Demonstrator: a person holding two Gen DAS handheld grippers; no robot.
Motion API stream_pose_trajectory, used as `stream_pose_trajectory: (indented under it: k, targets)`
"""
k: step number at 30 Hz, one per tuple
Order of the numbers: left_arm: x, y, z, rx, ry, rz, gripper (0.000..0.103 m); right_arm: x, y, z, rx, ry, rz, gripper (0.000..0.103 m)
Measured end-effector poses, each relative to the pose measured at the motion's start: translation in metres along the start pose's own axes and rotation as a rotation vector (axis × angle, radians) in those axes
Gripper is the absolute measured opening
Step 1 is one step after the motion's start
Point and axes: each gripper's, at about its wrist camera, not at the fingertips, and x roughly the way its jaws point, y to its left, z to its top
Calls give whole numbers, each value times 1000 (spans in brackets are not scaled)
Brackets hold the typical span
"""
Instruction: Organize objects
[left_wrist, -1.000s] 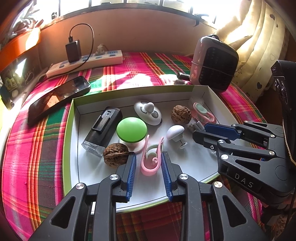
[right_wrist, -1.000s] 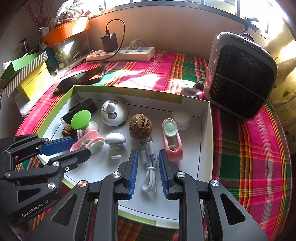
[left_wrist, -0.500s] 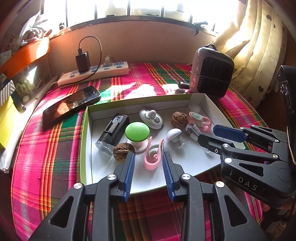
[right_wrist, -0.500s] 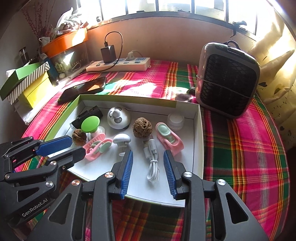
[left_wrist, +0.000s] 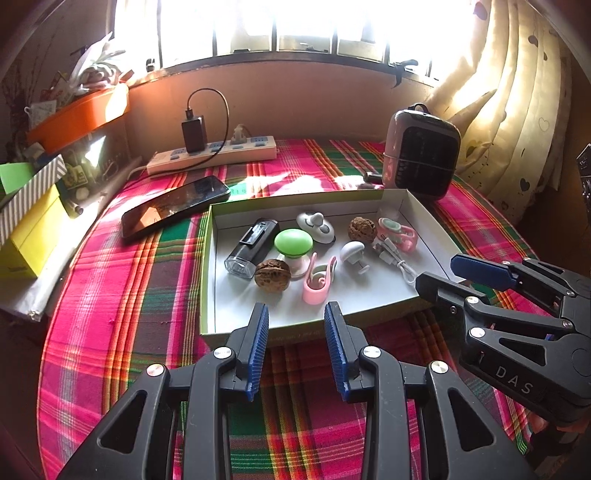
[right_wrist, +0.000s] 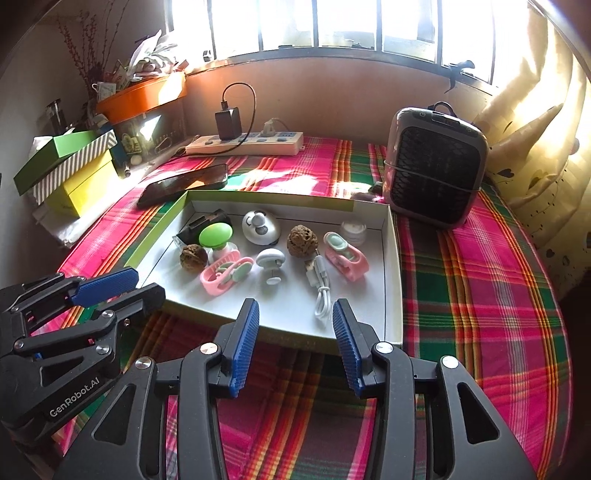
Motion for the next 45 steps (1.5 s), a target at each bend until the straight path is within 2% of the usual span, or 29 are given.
stream_pose_trajectory:
  k: [9,14,23,26,30,34,42,45]
  targets:
    - [-9,3,-24,1,19,33,30,-3,6,-27,4,32,-40,46]
    - [-9,5,-40,-4,44,36,30,-3,8,-42,19,59,-32,46]
    - [-11,8,-60,-2,66,74,30,-6,7,-59,43,90,-59,47]
    - [-9,9,-65,-10,82,65,30,-6,7,-63,48,98,-67,47]
    - [-7,9,-70,-19,94,68,30,-8,8,-69,52,111,-70,53]
    - [-8,10,-73,-31,87,65,31,-11,8,-73,49,106,-75,55]
    - [-11,10,-75,-49,87,73,34,-16,6,-79,72,110,-103,69]
    - [-10,11,-76,-49,86,73,35,-16,6,-80,79,112,-107,71]
